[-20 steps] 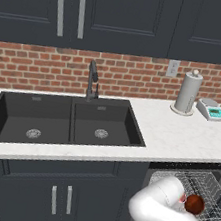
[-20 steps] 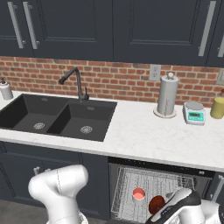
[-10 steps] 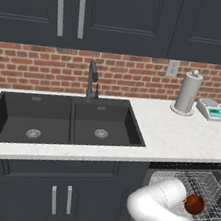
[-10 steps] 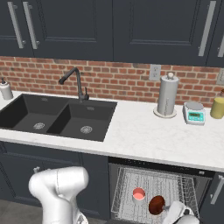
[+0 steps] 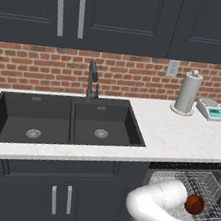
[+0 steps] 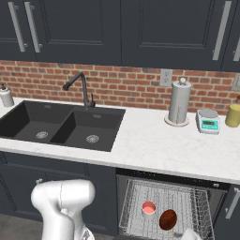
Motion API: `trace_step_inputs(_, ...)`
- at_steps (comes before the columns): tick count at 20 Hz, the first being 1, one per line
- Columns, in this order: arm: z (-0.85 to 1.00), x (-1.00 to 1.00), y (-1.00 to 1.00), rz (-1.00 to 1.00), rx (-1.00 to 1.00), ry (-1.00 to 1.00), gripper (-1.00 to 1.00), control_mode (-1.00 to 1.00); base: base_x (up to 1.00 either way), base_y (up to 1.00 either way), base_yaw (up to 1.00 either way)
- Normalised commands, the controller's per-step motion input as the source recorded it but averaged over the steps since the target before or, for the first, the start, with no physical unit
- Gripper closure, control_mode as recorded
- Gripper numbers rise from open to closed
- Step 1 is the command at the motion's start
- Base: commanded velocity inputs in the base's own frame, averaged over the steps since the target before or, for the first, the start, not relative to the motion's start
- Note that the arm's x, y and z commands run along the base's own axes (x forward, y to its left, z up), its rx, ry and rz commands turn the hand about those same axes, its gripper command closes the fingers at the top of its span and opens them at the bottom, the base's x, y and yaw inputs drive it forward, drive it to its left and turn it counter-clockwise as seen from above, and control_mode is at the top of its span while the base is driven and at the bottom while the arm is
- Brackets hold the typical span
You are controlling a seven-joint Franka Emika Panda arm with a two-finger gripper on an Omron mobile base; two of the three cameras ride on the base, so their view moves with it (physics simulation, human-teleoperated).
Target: Pick up the cup and bowl from the counter, place them in the dishwasher, and close the dishwasher door.
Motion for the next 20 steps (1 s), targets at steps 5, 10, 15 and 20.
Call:
trace_step_inputs(5,-0.16,0.0,0.17,-0.01,-0.06,-0.01,-1.0,-1.0,0.0,0.0,0.0)
trace_step_inputs(10,-0.07,-0.09,0.11,-0.03,0.0,-0.04,-1.0,-1.0,0.0,0.0,0.0)
trace_step_inputs(15,-0.22,-0.32,0.0,-0.09,0.0,-0.08,-1.0,-1.0,0.0,0.0,0.0)
trace_step_inputs(20,-0.33,-0.08,0.0,-0.17,0.0,-0.01,-1.0,-1.0,0.0,0.0,0.0)
